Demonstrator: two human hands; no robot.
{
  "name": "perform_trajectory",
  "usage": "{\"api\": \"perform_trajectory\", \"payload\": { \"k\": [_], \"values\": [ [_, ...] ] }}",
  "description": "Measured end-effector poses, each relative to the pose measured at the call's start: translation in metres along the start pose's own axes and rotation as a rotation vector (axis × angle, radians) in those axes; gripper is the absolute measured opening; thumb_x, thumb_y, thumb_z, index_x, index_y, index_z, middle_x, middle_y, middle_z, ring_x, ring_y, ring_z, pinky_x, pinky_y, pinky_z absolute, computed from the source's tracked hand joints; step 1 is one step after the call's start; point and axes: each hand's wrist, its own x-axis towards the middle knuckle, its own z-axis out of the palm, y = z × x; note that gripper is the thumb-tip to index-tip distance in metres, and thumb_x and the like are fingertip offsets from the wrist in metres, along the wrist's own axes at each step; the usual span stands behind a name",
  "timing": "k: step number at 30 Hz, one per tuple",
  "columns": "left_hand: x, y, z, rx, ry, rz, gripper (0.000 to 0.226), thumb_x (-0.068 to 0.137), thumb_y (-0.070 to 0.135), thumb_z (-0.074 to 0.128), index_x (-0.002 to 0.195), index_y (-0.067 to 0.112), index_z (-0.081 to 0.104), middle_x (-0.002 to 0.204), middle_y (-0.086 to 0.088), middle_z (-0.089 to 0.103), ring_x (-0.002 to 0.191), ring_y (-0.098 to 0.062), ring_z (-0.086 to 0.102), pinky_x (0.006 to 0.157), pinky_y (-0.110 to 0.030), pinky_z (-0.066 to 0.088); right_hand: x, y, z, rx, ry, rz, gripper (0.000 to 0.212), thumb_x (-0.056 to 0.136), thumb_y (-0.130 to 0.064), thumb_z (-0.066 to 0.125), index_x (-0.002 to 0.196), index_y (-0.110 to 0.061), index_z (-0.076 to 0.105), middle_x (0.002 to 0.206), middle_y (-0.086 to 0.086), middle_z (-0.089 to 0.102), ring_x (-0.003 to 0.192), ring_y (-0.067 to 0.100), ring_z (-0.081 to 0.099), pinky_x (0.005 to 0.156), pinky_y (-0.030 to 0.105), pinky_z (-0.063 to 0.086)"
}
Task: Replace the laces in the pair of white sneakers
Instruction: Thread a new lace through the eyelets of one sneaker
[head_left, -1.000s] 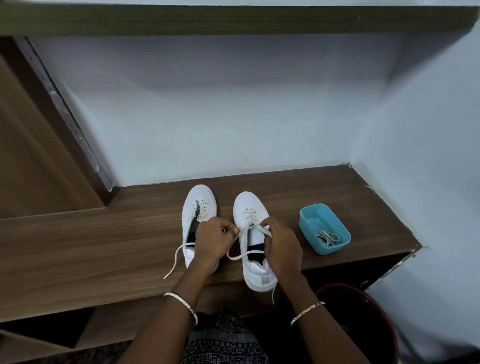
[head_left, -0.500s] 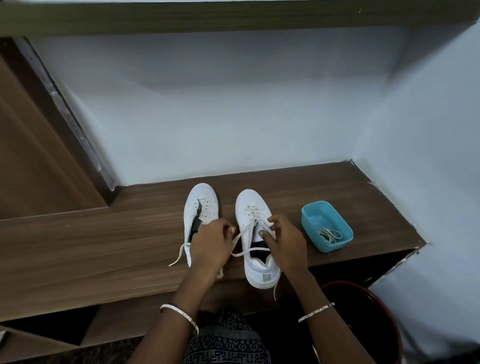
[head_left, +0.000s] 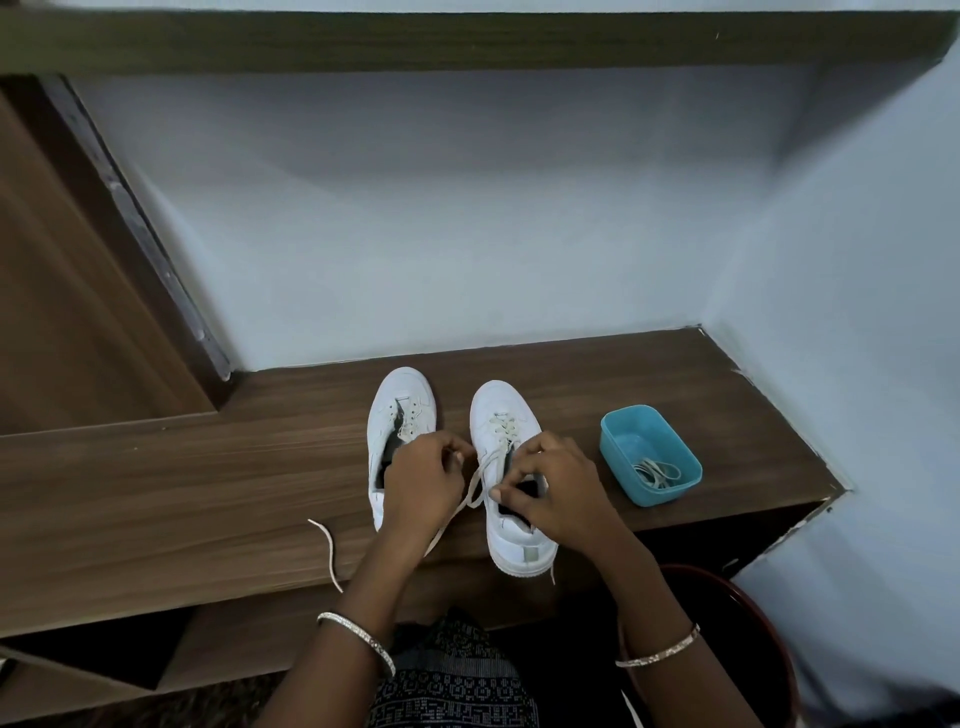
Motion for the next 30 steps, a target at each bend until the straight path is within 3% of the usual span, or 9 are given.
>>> {"api": "perform_trajectory", "payload": {
  "k": [3, 7, 10, 13, 16, 19, 22, 26, 30],
  "values": [
    [0.015, -0.006, 0.003, 0.031, -0.049, -0.011, 0.023, 0.095, 0.01, 0.053, 0.099, 0.017, 0.074, 0.099, 0.002, 0.074, 0.092, -0.018, 0.068, 0.084, -0.035, 0.052, 0.001, -0.007, 0.002, -0.156, -0.112, -0.017, 0.017, 0.081, -0.049, 0.073, 0.087, -0.034, 0.079, 0.104, -0.012, 0.057, 0.108, 0.013, 0.046, 0.089, 0.04, 0.041],
    [0.028, -0.011, 0.019, 0.142, -0.299, -0.022, 0.023, 0.095, 0.018, 0.056, 0.11, 0.014, 0.072, 0.114, -0.002, 0.07, 0.106, -0.021, 0.064, 0.085, -0.028, 0.047, 0.0, -0.013, 0.017, -0.234, -0.075, 0.01, 0.015, 0.088, -0.041, 0.066, 0.094, -0.031, 0.077, 0.105, -0.008, 0.055, 0.105, 0.015, 0.046, 0.082, 0.036, 0.037],
    [0.034, -0.008, 0.028, 0.256, -0.394, 0.009, 0.023, 0.092, 0.025, 0.059, 0.103, 0.011, 0.074, 0.105, -0.006, 0.072, 0.1, -0.024, 0.066, 0.083, -0.035, 0.053, 0.0, -0.014, 0.024, -0.174, -0.03, 0.032, 0.009, 0.088, -0.035, 0.066, 0.092, -0.03, 0.072, 0.102, -0.01, 0.058, 0.103, 0.012, 0.052, 0.08, 0.033, 0.037],
    [0.038, -0.006, 0.028, 0.243, -0.341, -0.059, 0.022, 0.092, 0.028, 0.061, 0.096, 0.01, 0.072, 0.098, -0.006, 0.071, 0.094, -0.023, 0.065, 0.073, -0.031, 0.048, 0.0, -0.008, 0.029, -0.054, 0.046, 0.098, 0.015, 0.085, -0.031, 0.069, 0.096, -0.028, 0.059, 0.095, -0.011, 0.062, 0.092, 0.012, 0.06, 0.078, 0.034, 0.047],
    [0.04, 0.0, 0.016, 0.094, -0.304, -0.147, 0.021, 0.096, 0.032, 0.057, 0.092, 0.013, 0.065, 0.092, -0.004, 0.069, 0.089, -0.022, 0.064, 0.072, -0.03, 0.044, 0.001, -0.002, 0.032, 0.05, 0.137, 0.174, 0.028, 0.087, -0.025, 0.07, 0.11, -0.022, 0.054, 0.092, -0.005, 0.065, 0.087, 0.016, 0.063, 0.073, 0.03, 0.047],
    [0.046, 0.014, -0.01, -0.303, -0.351, -0.327, 0.025, 0.1, 0.029, 0.053, 0.083, 0.014, 0.063, 0.071, -0.003, 0.063, 0.065, -0.017, 0.06, 0.073, -0.032, 0.049, 0.004, 0.0, 0.033, 0.112, 0.193, 0.274, 0.035, 0.089, -0.024, 0.066, 0.12, -0.018, 0.051, 0.096, 0.004, 0.069, 0.092, 0.021, 0.065, 0.074, 0.028, 0.045],
    [0.058, 0.029, -0.04, -0.584, -0.295, -0.42, 0.033, 0.102, 0.032, 0.051, 0.077, 0.012, 0.06, 0.06, 0.001, 0.04, 0.047, -0.013, 0.039, 0.06, -0.032, 0.051, 0.008, 0.003, 0.035, 0.119, 0.225, 0.359, 0.022, 0.092, -0.021, 0.064, 0.112, -0.018, 0.055, 0.095, 0.008, 0.07, 0.09, 0.024, 0.066, 0.074, 0.03, 0.047],
    [0.069, 0.044, -0.072, -0.733, -0.195, -0.418, 0.031, 0.1, 0.034, 0.054, 0.076, 0.014, 0.058, 0.055, 0.005, 0.033, 0.043, -0.009, 0.025, 0.038, -0.021, 0.029, 0.012, 0.004, 0.034, 0.124, 0.239, 0.374, 0.01, 0.094, -0.016, 0.061, 0.093, -0.021, 0.052, 0.076, 0.003, 0.064, 0.074, 0.02, 0.062, 0.063, 0.025, 0.039],
    [0.071, 0.06, -0.097, -0.856, -0.103, -0.299, 0.035, 0.1, 0.036, 0.054, 0.075, 0.013, 0.06, 0.052, 0.007, 0.031, 0.042, -0.007, 0.022, 0.04, -0.021, 0.02, 0.014, 0.005, 0.038, 0.12, 0.197, 0.385, 0.012, 0.092, -0.017, 0.062, 0.089, -0.024, 0.053, 0.077, 0.003, 0.064, 0.076, 0.021, 0.063, 0.066, 0.03, 0.045]
  ]
}}
